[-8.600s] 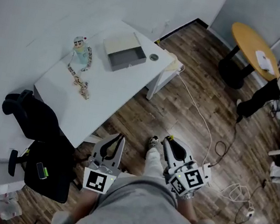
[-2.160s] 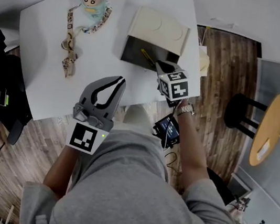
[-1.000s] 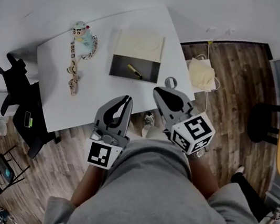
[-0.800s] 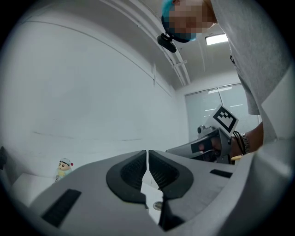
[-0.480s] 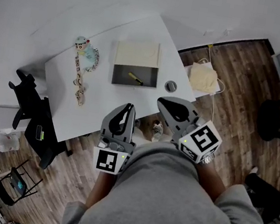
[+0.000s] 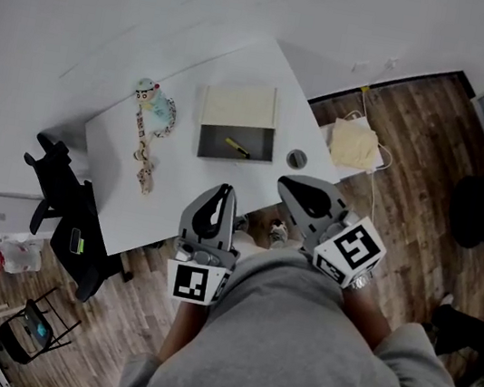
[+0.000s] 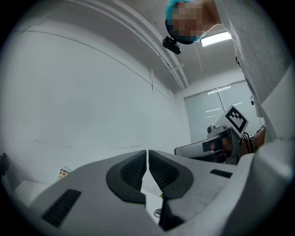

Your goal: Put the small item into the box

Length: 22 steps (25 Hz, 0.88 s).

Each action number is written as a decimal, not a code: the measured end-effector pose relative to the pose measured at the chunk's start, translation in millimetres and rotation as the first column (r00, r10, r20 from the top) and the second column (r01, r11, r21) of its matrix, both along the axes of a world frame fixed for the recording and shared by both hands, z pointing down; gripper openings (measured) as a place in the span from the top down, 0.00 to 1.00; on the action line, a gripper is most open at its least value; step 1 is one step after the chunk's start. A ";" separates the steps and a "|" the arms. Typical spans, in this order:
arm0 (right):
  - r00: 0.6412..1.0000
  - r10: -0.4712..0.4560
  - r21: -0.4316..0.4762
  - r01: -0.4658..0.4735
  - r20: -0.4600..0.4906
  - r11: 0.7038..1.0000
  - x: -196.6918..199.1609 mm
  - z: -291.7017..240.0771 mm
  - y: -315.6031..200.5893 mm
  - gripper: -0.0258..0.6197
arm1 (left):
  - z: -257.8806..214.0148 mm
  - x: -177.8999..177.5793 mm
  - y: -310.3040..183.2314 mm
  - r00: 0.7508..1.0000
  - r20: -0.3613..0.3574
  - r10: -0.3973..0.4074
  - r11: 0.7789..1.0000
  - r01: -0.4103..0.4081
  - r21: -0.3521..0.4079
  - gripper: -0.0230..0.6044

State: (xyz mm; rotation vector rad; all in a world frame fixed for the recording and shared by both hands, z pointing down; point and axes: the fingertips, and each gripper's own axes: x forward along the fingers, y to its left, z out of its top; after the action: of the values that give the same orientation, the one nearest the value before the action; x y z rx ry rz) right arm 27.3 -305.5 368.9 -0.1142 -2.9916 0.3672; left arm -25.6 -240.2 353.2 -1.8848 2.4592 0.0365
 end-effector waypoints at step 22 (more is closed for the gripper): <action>0.998 -0.062 0.037 0.062 -0.011 0.997 1.8 8.2 9.2 0.91 | 6.8 9.8 3.7 0.999 -0.022 -0.032 0.999 0.032 -0.012 0.89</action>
State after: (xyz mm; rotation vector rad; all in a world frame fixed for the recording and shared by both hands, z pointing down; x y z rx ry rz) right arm 29.1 -296.3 377.1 -0.2003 -2.9756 0.3042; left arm -15.8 -236.5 360.0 -1.8593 2.5087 0.0424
